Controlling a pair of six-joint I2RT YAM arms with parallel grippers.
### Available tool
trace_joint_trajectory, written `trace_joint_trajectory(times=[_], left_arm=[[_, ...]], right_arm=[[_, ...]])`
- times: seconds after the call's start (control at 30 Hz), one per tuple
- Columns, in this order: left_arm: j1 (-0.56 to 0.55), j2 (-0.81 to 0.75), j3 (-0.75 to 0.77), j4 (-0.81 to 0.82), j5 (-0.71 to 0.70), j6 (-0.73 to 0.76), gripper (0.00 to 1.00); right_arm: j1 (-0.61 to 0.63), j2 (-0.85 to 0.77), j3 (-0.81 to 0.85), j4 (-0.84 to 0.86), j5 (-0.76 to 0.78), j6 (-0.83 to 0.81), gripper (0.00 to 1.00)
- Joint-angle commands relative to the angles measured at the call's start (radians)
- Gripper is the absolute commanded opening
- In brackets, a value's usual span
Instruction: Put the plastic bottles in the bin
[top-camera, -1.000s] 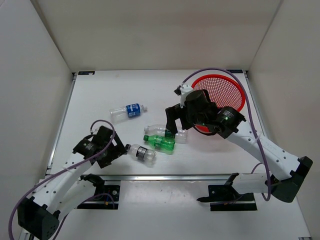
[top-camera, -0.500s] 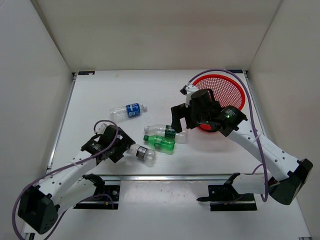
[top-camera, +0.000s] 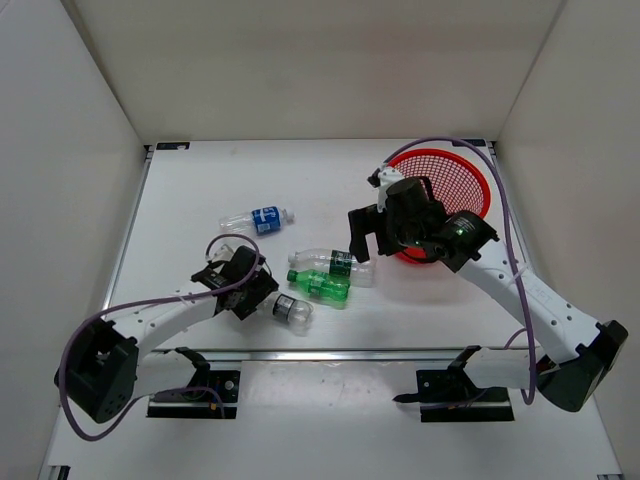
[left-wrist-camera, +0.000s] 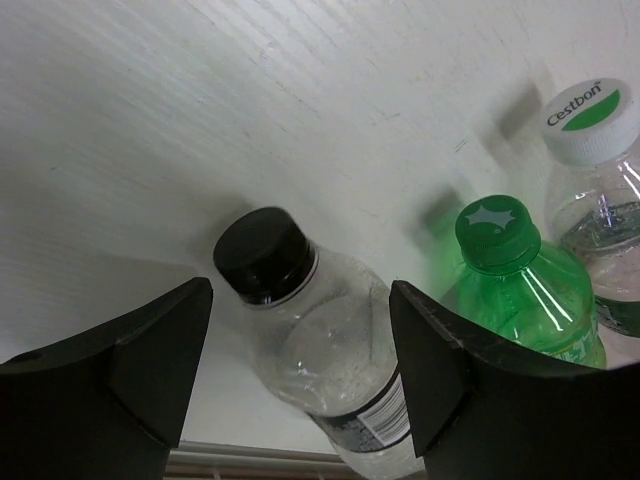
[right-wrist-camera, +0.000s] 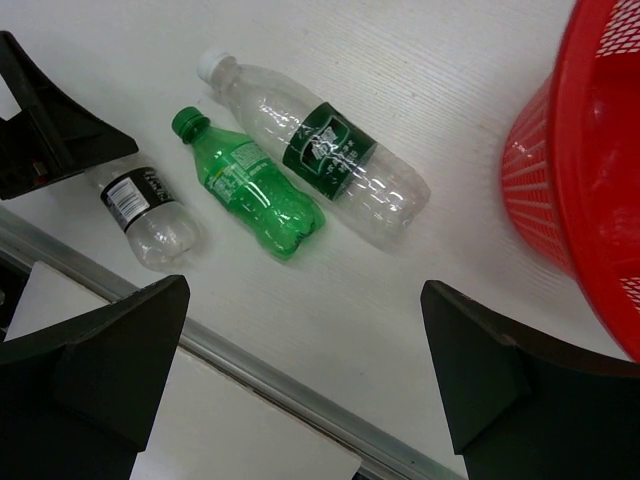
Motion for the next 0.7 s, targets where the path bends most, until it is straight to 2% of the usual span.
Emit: trace_joint_trajectory(times=[0.0, 0.07, 0.13, 0.23, 0.33, 0.47, 0.57, 0.67], left_arm=[[-0.012, 0.026, 0.003, 0.064, -0.004, 0.001, 0.81], [-0.032, 0.045, 0.021, 0.061, -0.024, 0.016, 0.79], [-0.030, 0.054, 0.015, 0.077, -0.009, 0.027, 0.64], [-0.003, 0.028, -0.017, 0.103, 0.028, 0.047, 0.49], [0.016, -0.039, -0.012, 0.100, 0.018, 0.090, 0.38], [0.086, -0.146, 0.064, -0.018, 0.033, 0.171, 0.33], [0.143, -0.228, 0.221, -0.138, -0.045, 0.275, 0.36], [0.201, -0.251, 0.422, -0.242, -0.133, 0.367, 0.37]], right_arm=[[-0.027, -0.041, 0.001, 0.008, 0.022, 0.007, 0.99], [-0.039, -0.042, -0.001, 0.006, 0.018, 0.001, 0.99], [-0.041, -0.053, -0.005, 0.003, 0.024, -0.001, 1.00], [0.005, -0.056, -0.016, 0.008, 0.038, -0.033, 1.00], [0.031, -0.056, -0.030, 0.020, 0.030, -0.056, 0.99], [0.099, -0.052, -0.087, 0.089, -0.010, -0.140, 0.94], [0.197, -0.042, -0.163, 0.182, -0.008, -0.215, 0.92], [0.254, 0.036, -0.211, 0.247, 0.021, -0.258, 0.93]])
